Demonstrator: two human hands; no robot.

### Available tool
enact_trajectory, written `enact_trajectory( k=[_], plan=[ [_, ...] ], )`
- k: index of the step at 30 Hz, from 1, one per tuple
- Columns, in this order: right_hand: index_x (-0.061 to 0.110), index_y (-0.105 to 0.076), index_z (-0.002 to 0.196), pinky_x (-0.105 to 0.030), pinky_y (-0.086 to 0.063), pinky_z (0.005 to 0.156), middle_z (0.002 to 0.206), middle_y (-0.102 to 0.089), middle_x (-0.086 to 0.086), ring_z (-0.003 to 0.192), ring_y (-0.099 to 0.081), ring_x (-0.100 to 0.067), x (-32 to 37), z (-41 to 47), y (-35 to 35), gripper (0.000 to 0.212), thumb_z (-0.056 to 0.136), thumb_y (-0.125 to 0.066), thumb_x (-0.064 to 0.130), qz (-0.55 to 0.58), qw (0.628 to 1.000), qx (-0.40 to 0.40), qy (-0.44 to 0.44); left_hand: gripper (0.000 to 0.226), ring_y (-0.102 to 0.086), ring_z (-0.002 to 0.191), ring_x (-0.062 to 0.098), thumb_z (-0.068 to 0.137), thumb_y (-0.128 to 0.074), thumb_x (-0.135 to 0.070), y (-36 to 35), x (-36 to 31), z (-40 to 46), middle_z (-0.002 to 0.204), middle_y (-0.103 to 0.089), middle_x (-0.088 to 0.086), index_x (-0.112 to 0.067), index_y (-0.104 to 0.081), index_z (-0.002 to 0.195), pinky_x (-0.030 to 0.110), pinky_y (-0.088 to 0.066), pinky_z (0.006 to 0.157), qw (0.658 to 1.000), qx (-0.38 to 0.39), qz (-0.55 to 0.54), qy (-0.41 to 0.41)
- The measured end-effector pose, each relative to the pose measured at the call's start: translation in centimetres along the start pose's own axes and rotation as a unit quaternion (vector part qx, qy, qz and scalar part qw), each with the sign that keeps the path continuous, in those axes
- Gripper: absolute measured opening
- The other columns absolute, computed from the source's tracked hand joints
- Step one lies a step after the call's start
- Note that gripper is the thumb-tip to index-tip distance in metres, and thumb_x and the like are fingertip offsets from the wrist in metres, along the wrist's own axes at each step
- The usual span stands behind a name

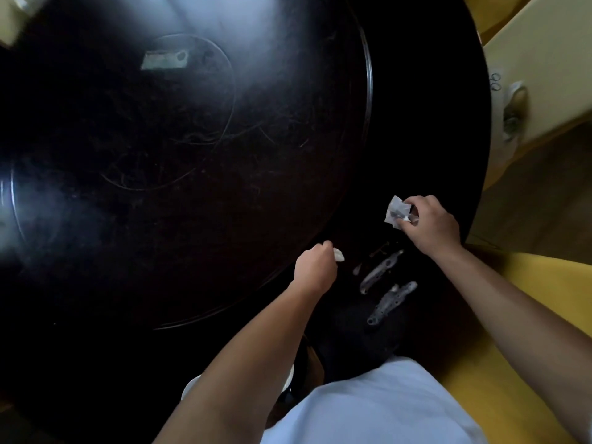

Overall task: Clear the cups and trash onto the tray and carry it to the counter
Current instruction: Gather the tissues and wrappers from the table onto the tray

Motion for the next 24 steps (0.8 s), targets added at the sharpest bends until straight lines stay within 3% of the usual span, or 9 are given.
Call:
enact_trajectory(
  k=[5,8,10,14,16,18,24],
  plan=[
    [0.013,-0.063,0.111,-0.035,-0.04,0.066,0.102,-0.062,-0.012,0.089,-0.062,-0.039,0.2,0.1,-0.5,0.025,0.092,-0.065,0.029,-0.012,1.0,0.026,0.005,0.014,-0.065,0.094,0.03,0.098,-0.048,-0.015,0.5,0.4,-0.6,0.107,-0.062,0.004,-0.01,-0.058,0.106,0.034,-0.041,0.069,1.0,-0.006,-0.025,-0.004],
    [0.012,-0.064,0.107,-0.034,-0.038,0.066,0.097,-0.063,-0.01,0.088,-0.062,-0.036,0.7,0.3,-0.2,0.022,0.093,-0.065,0.029,-0.001,0.999,0.034,0.017,0.018,-0.063,0.091,0.02,0.098,-0.057,-0.024,1.6,0.8,-1.7,0.104,-0.061,-0.001,-0.011,-0.061,0.109,0.029,-0.045,0.07,0.996,-0.043,-0.081,-0.006],
    [0.016,-0.063,0.1,-0.032,-0.038,0.063,0.088,-0.063,-0.004,0.083,-0.062,-0.031,0.4,0.1,0.0,0.015,0.091,-0.066,0.028,0.041,0.998,0.04,0.001,0.018,-0.062,0.085,0.015,0.095,-0.064,-0.025,2.7,1.3,-3.0,0.1,-0.063,-0.003,-0.012,-0.062,0.107,0.026,-0.047,0.068,0.989,-0.072,-0.13,0.001],
    [0.024,-0.058,0.087,-0.031,-0.046,0.06,0.079,-0.065,0.002,0.073,-0.063,-0.019,1.4,-1.0,0.9,0.015,0.086,-0.071,0.031,0.14,0.99,0.028,-0.016,0.015,-0.061,0.074,0.014,0.09,-0.071,-0.024,5.5,2.9,-5.5,0.084,-0.065,-0.001,-0.011,-0.064,0.094,0.032,-0.051,0.065,0.968,-0.122,-0.219,0.017],
    [0.024,-0.058,0.085,-0.028,-0.045,0.059,0.078,-0.066,0.004,0.073,-0.064,-0.014,3.1,-1.7,2.0,0.016,0.086,-0.073,0.029,0.177,0.984,0.017,0.002,0.017,-0.059,0.068,0.008,0.09,-0.074,-0.026,7.2,3.4,-6.9,0.079,-0.065,-0.003,-0.012,-0.065,0.092,0.023,-0.048,0.062,0.955,-0.142,-0.259,0.026],
    [0.022,-0.059,0.084,-0.023,-0.044,0.058,0.077,-0.066,0.004,0.072,-0.065,-0.013,5.0,-2.6,3.2,0.017,0.087,-0.074,0.028,0.211,0.977,0.01,0.019,0.016,-0.057,0.062,0.002,0.09,-0.076,-0.026,9.0,3.7,-8.7,0.073,-0.065,-0.004,-0.013,-0.066,0.088,0.016,-0.044,0.059,0.936,-0.163,-0.311,0.031],
    [0.016,-0.062,0.086,-0.01,-0.045,0.053,0.07,-0.067,0.007,0.06,-0.062,0.003,11.2,-6.4,7.5,0.02,0.088,-0.075,0.031,0.288,0.956,0.002,0.053,0.019,-0.074,0.08,0.024,0.091,-0.078,-0.019,13.3,4.1,-15.4,0.092,-0.077,0.017,-0.006,-0.07,0.103,0.036,-0.06,0.076,0.812,-0.2,-0.547,0.048]
  ],
)
Point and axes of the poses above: each hand's wrist, its own z-axis towards the middle knuckle, its own y-axis out of the back of the hand, x = y × z, the point moved 7 cm from there along z, towards the middle knuckle
